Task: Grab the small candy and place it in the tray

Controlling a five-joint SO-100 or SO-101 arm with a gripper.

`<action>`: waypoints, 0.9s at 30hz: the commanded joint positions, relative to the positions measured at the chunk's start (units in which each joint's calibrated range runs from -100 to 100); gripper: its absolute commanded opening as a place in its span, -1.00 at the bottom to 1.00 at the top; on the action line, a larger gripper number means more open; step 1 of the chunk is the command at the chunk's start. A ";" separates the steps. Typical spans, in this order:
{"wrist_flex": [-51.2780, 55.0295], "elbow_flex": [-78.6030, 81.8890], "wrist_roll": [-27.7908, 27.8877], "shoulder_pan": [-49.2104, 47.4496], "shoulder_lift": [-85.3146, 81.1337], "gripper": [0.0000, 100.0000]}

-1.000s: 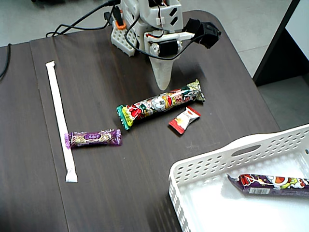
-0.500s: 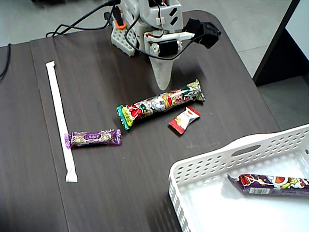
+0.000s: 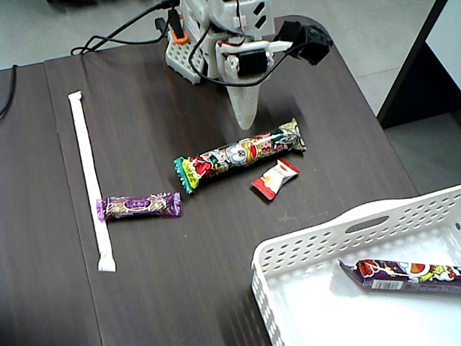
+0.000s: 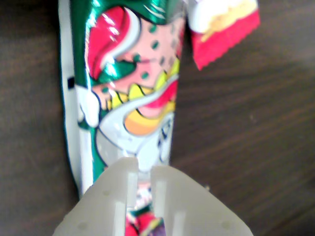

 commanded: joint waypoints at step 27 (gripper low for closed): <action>-11.40 -65.72 2.94 -3.99 87.42 -0.97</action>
